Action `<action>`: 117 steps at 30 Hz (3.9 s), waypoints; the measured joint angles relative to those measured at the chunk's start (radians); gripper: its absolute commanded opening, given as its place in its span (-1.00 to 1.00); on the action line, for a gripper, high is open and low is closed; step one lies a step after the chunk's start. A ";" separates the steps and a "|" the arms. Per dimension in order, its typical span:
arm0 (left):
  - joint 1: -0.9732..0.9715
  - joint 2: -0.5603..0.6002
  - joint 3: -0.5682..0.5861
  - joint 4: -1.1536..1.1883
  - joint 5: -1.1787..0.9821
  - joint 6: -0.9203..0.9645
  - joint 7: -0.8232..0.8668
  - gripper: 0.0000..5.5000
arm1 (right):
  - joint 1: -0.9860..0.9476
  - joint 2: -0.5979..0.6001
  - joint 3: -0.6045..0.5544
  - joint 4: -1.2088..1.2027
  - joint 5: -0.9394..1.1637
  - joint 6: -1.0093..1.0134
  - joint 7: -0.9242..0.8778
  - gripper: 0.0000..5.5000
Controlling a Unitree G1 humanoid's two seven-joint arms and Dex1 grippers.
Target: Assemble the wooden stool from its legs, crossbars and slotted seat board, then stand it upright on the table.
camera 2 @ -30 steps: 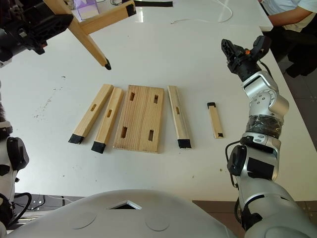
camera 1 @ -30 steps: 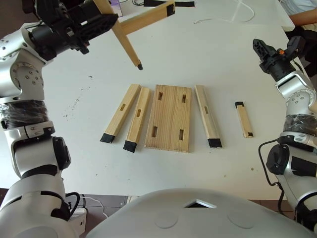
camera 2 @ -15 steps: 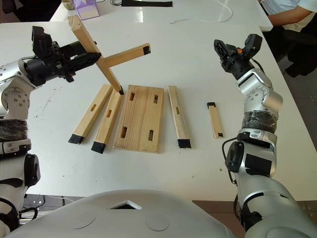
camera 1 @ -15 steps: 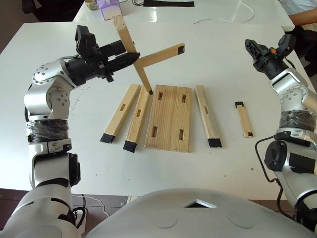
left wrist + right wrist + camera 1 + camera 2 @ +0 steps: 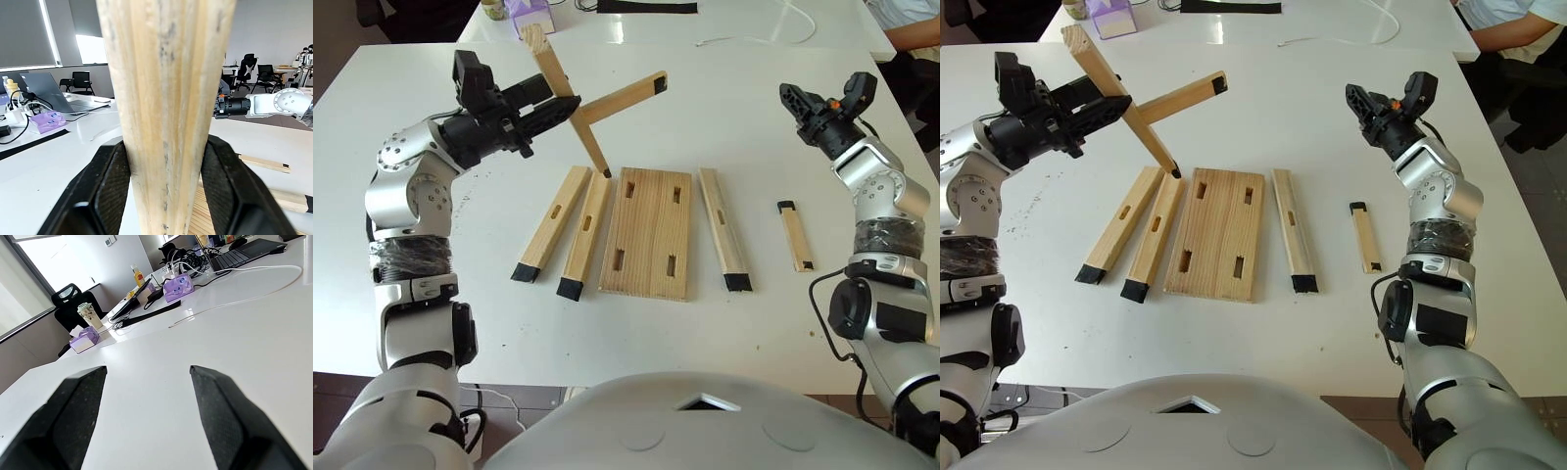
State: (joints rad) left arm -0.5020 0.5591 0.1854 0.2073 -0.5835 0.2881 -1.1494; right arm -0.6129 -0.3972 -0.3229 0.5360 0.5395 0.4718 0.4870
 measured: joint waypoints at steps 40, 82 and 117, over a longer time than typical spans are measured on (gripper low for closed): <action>0.174 0.106 -0.185 -0.225 0.018 0.091 -0.145 -0.27 | 0.115 0.039 -0.034 -0.113 0.004 0.046 -0.031 0.14; 0.094 0.178 -0.120 -0.352 -0.078 0.202 -0.064 -0.27 | 0.191 -0.394 0.686 -0.441 -0.651 -0.562 0.767 0.14; 0.016 0.263 -0.227 -0.187 0.043 0.168 -0.281 -0.27 | 0.267 -0.093 0.339 -0.620 -0.372 0.010 0.306 0.14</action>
State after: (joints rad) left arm -0.4865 0.8220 -0.0412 0.0201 -0.5408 0.4559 -1.4301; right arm -0.3457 -0.4898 0.0164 -0.0838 0.1678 0.4822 0.7927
